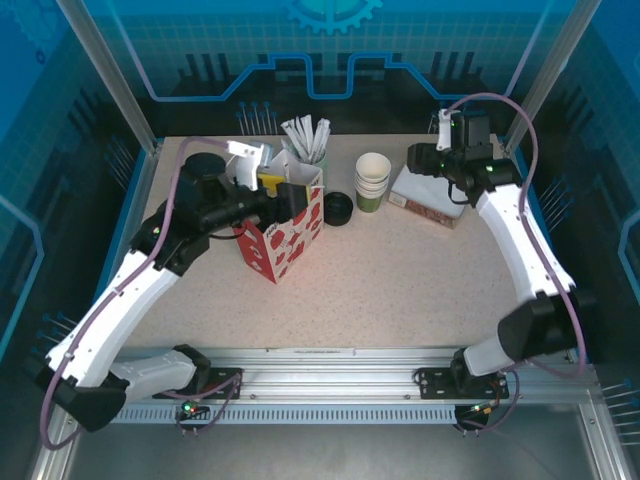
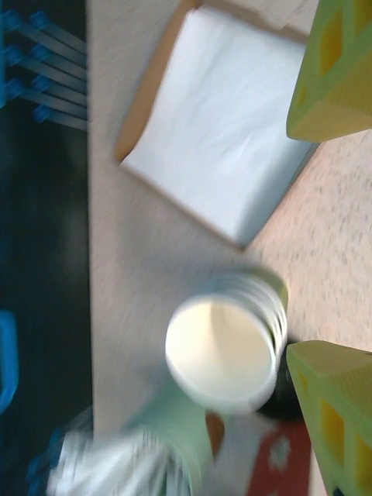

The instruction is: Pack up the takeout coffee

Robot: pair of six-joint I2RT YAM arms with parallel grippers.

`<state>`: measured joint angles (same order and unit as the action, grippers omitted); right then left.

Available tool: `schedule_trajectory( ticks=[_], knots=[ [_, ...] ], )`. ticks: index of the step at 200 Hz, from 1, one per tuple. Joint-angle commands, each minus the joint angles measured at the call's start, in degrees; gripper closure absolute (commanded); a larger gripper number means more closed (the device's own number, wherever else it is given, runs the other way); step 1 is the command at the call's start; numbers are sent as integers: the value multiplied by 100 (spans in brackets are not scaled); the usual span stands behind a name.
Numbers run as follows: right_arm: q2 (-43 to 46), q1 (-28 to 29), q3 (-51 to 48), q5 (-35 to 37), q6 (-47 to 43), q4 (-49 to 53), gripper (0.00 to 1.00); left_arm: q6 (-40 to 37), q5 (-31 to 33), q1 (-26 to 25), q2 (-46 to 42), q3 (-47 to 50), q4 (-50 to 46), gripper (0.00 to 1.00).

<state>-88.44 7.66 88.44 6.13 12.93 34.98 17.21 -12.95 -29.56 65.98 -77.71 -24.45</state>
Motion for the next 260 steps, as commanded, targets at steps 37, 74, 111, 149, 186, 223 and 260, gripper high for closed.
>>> schedule_trajectory(
  ticks=[37,74,111,149,186,223,260],
  knots=[
    [-1899,-535,560,451,386,13,27,-258,-68,-333,519,-627,99,19],
    [-3036,-573,1438,671,381,307,26,-313,-65,-508,762,-823,21,19],
    [-3949,-609,2346,736,442,715,25,-376,-18,-613,856,-853,-20,19],
    [-4697,-689,3042,685,469,1054,25,-409,-6,-684,921,-864,-51,19],
    [-5059,-700,3259,601,431,1154,27,-429,12,-697,1009,-851,-79,19],
    [-5177,-717,3296,537,384,1167,32,-429,15,-715,1065,-836,-104,19],
    [-5161,-726,3280,453,346,1144,44,-453,16,-729,1101,-838,-128,19]
  ],
)
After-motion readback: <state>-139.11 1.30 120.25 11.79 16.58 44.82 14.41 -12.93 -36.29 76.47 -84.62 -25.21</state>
